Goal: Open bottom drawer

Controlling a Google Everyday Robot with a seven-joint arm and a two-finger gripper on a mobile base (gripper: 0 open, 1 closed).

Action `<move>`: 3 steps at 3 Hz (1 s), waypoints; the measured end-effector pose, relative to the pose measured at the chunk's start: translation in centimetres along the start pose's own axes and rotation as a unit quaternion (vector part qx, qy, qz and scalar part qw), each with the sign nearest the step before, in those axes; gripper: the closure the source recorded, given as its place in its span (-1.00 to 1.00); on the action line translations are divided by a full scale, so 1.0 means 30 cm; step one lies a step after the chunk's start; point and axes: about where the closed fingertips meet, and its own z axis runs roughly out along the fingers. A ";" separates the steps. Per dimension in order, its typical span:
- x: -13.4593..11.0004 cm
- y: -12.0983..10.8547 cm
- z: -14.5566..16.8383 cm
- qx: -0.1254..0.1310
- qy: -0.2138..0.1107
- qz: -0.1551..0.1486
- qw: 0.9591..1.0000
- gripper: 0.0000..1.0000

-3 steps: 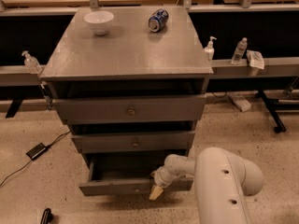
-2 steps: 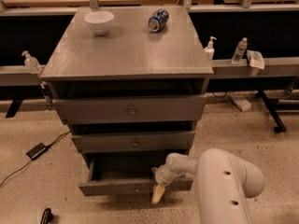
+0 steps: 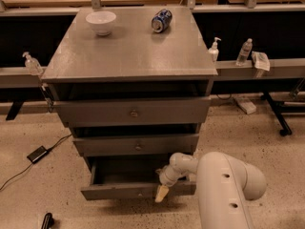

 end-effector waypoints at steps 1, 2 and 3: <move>0.009 0.001 -0.003 -0.002 0.004 0.004 1.000 -0.24; -0.019 0.056 -0.006 -0.013 -0.004 -0.004 1.000 0.26; -0.050 0.154 0.027 -0.046 -0.028 -0.003 0.999 0.88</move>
Offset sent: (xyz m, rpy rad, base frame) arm -0.0430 0.0169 0.0183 0.0422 0.0304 0.0610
